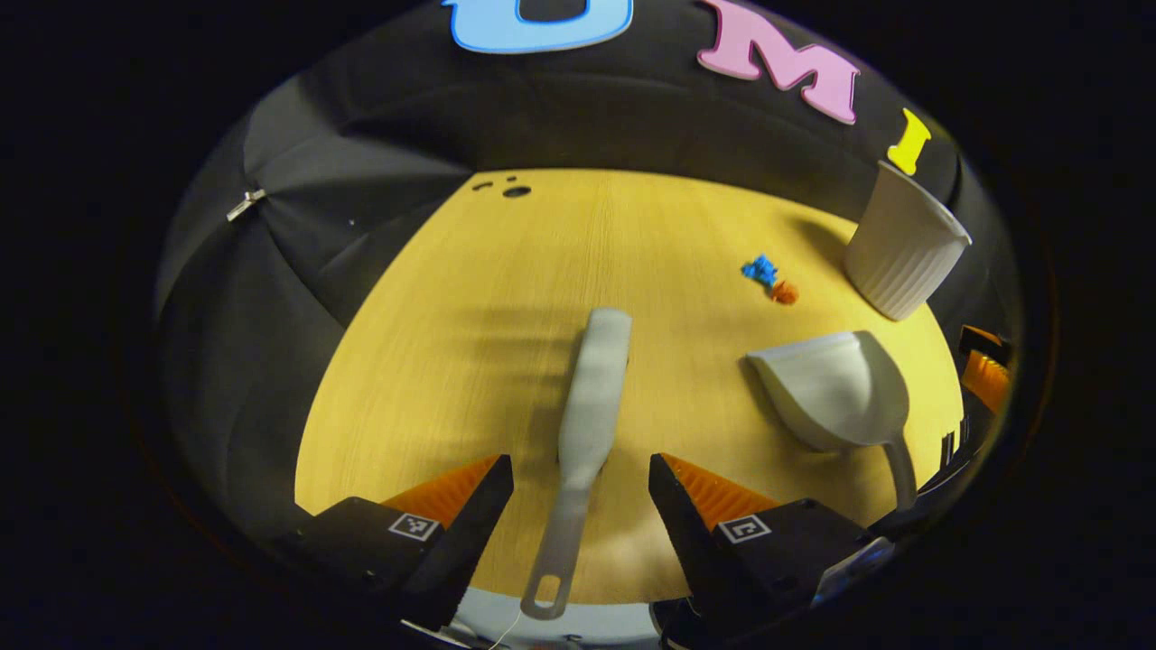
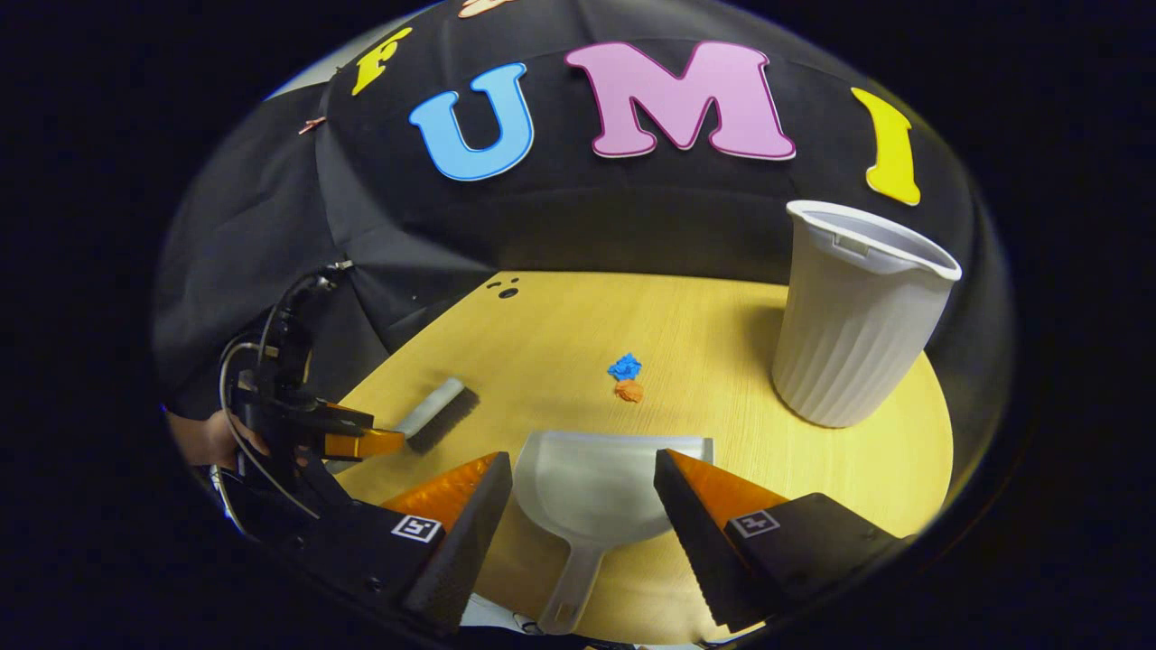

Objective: Pick up the small broom and dustpan from the desktop, sweep the trash into the dustpan with the broom, and then empty the trash into the garbage bin.

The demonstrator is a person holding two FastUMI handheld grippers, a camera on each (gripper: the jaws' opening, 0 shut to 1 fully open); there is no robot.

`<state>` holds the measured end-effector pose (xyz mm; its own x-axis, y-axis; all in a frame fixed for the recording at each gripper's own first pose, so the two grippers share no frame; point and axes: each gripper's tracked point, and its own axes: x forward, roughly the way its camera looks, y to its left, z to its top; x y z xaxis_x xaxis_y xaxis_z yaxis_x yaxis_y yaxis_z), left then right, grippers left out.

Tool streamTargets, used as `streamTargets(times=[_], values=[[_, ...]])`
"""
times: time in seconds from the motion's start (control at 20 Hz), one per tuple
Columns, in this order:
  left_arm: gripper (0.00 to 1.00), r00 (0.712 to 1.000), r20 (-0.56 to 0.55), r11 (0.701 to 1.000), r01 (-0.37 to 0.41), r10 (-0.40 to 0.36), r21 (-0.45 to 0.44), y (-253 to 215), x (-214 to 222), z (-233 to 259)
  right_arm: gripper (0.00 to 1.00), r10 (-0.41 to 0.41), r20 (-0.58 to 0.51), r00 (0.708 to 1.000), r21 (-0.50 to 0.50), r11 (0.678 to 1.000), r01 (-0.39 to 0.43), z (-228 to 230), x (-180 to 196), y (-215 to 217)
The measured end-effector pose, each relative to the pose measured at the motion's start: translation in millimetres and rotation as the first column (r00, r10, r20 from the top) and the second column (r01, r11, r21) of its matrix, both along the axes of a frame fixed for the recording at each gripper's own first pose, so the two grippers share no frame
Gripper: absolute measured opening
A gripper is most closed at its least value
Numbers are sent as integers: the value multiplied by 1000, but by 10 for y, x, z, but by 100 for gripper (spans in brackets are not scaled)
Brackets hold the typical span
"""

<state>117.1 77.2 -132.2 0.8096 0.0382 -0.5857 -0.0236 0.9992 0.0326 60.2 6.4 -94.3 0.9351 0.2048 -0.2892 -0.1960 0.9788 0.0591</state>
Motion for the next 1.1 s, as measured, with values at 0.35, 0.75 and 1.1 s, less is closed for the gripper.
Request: streamTargets(times=[0.35, 0.75, 1.1], values=[[91, 982, -188, 1000, -2, 8, 30, -19, 380, -397, 99, -7, -62, 998, 45, 999, 10, -119, 209, -300], [44, 982, -178, 998, 61, -56, 24, -105, 392, -454, 99, -78, -96, 992, 81, 993, 86, -192, 222, -492], [29, 997, -56, 998, 62, -62, 0, -139, 341, -429, 99, -169, -165, 972, 86, 979, 185, -298, 47, -433]])
